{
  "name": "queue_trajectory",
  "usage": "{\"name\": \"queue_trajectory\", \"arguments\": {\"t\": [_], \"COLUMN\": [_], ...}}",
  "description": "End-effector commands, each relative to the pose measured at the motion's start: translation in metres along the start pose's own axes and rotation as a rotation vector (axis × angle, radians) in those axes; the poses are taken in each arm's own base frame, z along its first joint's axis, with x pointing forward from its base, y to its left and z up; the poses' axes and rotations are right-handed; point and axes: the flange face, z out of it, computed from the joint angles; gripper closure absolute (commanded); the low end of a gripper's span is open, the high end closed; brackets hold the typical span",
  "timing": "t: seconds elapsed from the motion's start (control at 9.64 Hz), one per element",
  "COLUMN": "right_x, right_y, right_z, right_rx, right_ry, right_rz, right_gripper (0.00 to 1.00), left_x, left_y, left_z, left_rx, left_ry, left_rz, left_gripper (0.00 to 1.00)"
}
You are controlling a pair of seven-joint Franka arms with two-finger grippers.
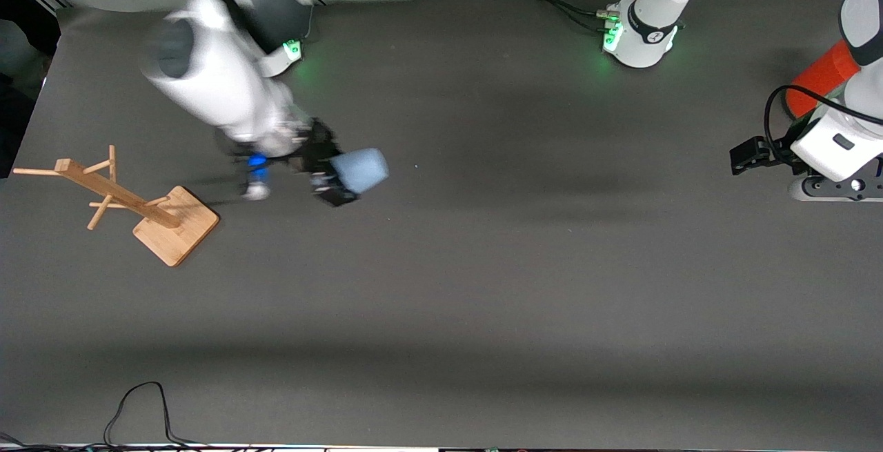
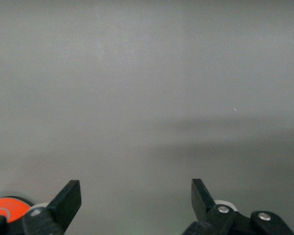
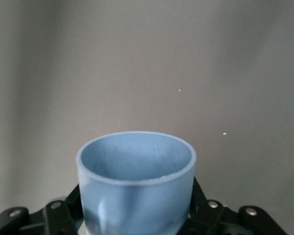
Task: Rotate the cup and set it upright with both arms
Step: 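Lower the blue cup onto the table while the left gripper approaches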
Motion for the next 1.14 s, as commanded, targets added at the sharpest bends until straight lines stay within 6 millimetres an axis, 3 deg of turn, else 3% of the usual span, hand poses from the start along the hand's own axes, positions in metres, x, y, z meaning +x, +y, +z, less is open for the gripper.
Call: {"name": "queue_trajectory", "arguments": {"t": [0.0,0.1,0.21,0.41,0.52,0.73,0.93,1.04], "right_x": [-0.056,-0.069,-0.093,-0.107,-0.122,-0.132,-0.143,-0.14], "right_y": [-0.002,0.0,0.013,0.028,0.037,0.056,0.071,0.077], "right_z": [0.052,0.082,0.118,0.183,0.198,0.237,0.255,0.273], "right_rx": [0.006,0.034,0.024,-0.037,-0.028,-0.083,-0.114,-0.121], "right_ry": [0.019,0.08,0.139,0.133,0.093,0.055,0.049,0.068], "right_rz": [-0.062,-0.07,-0.2,-0.327,-0.358,-0.38,-0.412,-0.448], "right_gripper": [0.5,0.5,0.5,0.49,0.49,0.47,0.33,0.33], "left_x": [-0.002,-0.001,-0.001,-0.001,0.001,0.012,0.03,0.037], "left_y": [0.005,0.019,0.036,0.066,0.077,0.093,0.112,0.12], "left_z": [-0.01,-0.012,-0.016,-0.012,-0.009,0.002,0.015,0.024], "left_rx": [-0.005,-0.005,-0.002,0.001,0.002,0.002,-0.002,-0.006], "left_ry": [0.003,0.009,0.016,0.01,0.006,0.002,-0.014,-0.019], "left_rz": [0.014,0.027,0.044,-0.005,-0.003,0.018,0.04,0.022], "left_gripper": [0.0,0.0,0.0,0.0,0.0,0.0,0.0,0.0]}}
